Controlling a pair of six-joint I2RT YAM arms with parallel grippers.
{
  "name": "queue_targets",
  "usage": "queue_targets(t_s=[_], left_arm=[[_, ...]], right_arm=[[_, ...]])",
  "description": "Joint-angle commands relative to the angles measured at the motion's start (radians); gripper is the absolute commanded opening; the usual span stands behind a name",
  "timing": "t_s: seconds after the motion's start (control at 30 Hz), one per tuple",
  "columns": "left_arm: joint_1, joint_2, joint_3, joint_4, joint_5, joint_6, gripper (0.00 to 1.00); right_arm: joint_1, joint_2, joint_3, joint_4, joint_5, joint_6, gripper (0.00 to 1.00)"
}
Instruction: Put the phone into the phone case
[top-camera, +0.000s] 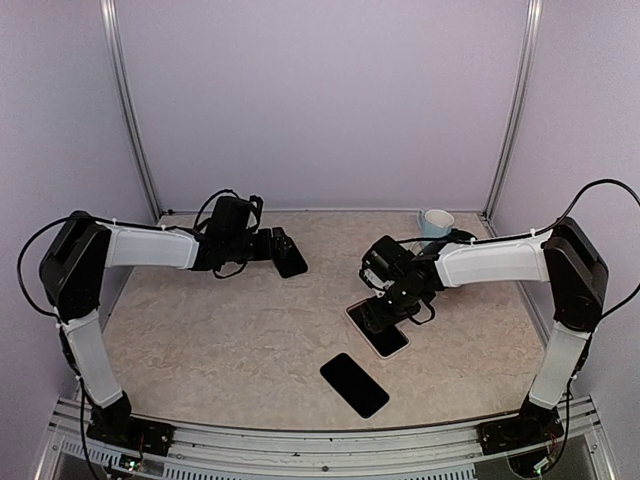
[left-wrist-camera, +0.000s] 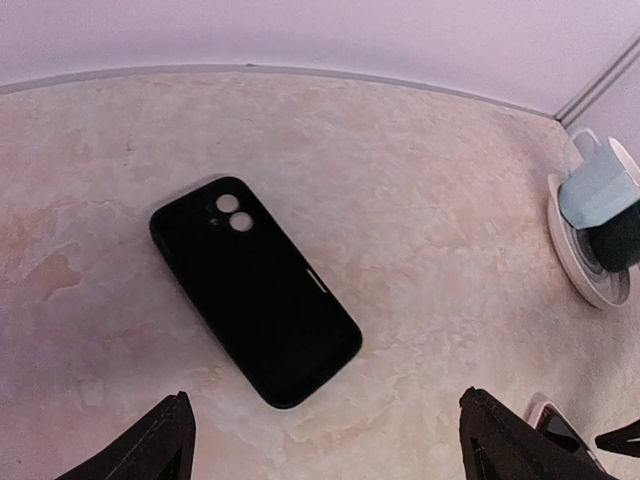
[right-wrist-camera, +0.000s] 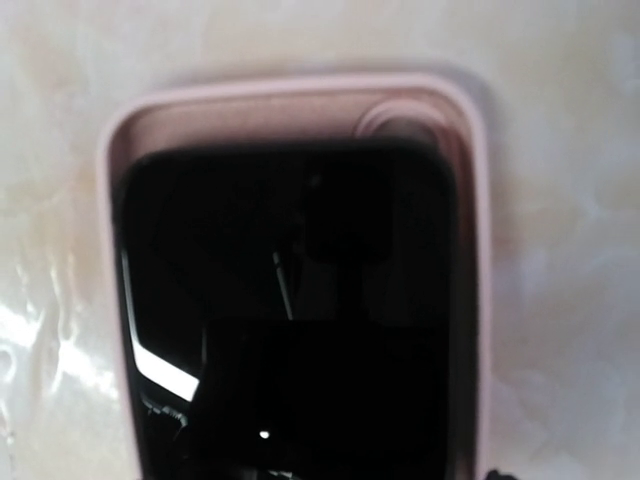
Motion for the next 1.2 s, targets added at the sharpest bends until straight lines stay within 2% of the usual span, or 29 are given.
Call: queue_targets(t_s=[0.0, 0.1, 0.2, 0.37, 0.47, 0.53, 0.73, 1.17], left_arm=[[0.027, 0.082, 0.137, -0.168, -0.037, -0.005, 0.9], [0.025, 0.17, 0.223, -0.242, -0.013, 0.017, 0.89], [0.012, 0.211, 0.256, -0.242, -0.01, 0.05, 0.86], [-0.078, 0.218, 0.298, -0.222, -0.05, 0.306, 0.86], [-0.138, 0.24, 0.332, -0.252, -0.134, 0.483, 0.91], [-0.148, 0.269, 0.374, -0.3, -0.155, 0.531, 0.94], [-0.109, 0.404, 0.511, -0.463, -0.066, 0.487, 0.95], [-0.077, 0.419, 0.463, -0.435, -0.023, 0.435, 0.92]], right_arm=[[-0.008, 0.014, 0.028, -0.022, 0.024, -0.017, 0.71], [-0.01, 0.014, 0.033, -0.02, 0.026, -0.024, 0.71], [-0.01, 0.004, 0.03, -0.016, 0.03, -0.031, 0.72], [-0.018, -0.015, 0.018, -0.024, 0.033, -0.033, 0.72], [-0.024, -0.029, 0.007, -0.016, 0.037, -0.032, 0.73], [-0.028, -0.034, 0.002, -0.011, 0.039, -0.032, 0.73], [-0.04, -0.049, -0.023, -0.003, 0.04, -0.026, 0.74], [-0.045, -0.057, -0.03, 0.003, -0.001, -0.019, 0.74]])
